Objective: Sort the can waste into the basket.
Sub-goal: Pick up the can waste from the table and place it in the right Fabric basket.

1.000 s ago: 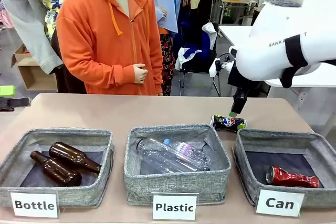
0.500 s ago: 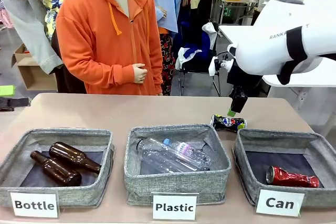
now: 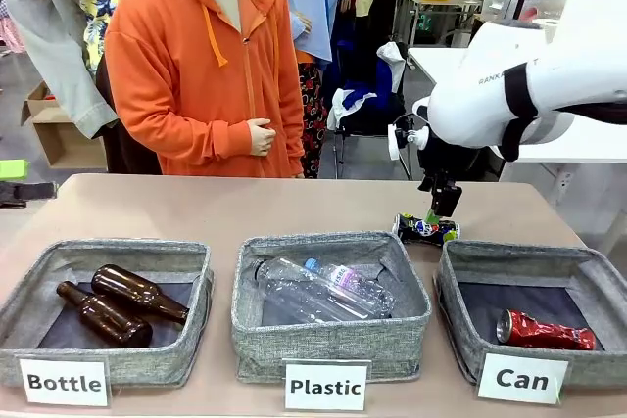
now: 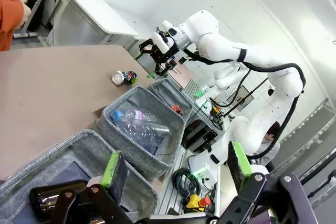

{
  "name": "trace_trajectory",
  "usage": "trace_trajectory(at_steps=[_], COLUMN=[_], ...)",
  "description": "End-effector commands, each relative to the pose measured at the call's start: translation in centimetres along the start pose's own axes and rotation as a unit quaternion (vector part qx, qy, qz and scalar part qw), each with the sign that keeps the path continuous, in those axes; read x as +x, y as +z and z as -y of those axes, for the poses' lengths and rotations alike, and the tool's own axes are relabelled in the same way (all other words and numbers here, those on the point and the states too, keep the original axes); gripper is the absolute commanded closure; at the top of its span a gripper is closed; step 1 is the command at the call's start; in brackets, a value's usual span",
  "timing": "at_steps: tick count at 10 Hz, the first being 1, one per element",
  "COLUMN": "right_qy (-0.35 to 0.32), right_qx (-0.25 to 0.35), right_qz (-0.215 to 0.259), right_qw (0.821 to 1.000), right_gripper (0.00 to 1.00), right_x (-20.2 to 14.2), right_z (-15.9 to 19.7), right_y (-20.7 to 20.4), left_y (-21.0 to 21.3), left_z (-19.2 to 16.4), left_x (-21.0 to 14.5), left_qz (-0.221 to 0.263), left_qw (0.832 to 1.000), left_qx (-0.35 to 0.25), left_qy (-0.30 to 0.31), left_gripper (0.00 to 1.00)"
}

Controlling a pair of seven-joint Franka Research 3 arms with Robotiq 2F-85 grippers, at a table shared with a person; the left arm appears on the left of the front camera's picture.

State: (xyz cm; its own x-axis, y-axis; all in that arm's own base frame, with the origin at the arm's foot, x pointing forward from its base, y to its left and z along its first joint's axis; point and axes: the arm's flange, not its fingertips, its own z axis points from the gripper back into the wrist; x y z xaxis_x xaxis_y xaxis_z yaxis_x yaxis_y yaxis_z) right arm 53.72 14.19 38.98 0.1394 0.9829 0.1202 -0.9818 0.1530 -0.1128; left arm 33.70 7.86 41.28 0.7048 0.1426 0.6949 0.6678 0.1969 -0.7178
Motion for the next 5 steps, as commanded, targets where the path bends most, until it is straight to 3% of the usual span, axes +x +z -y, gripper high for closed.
trace_trajectory(at_steps=[1, 5], right_qy=[0.006, -0.057], right_qx=[0.017, 0.042], right_qz=[0.011, -0.021], right_qw=[1.0, 0.997], right_gripper=[0.0, 0.0], right_x=[-0.1, -0.9], right_z=[2.6, 5.0], right_y=[-2.3, -7.8], left_y=[-0.1, -0.1], left_z=[0.5, 0.5], left_x=[0.2, 0.2], left_qz=[0.006, 0.006], left_qw=[1.0, 1.0], left_qx=[0.002, 0.002], left_qy=[0.007, 0.007], left_gripper=[0.0, 0.0])
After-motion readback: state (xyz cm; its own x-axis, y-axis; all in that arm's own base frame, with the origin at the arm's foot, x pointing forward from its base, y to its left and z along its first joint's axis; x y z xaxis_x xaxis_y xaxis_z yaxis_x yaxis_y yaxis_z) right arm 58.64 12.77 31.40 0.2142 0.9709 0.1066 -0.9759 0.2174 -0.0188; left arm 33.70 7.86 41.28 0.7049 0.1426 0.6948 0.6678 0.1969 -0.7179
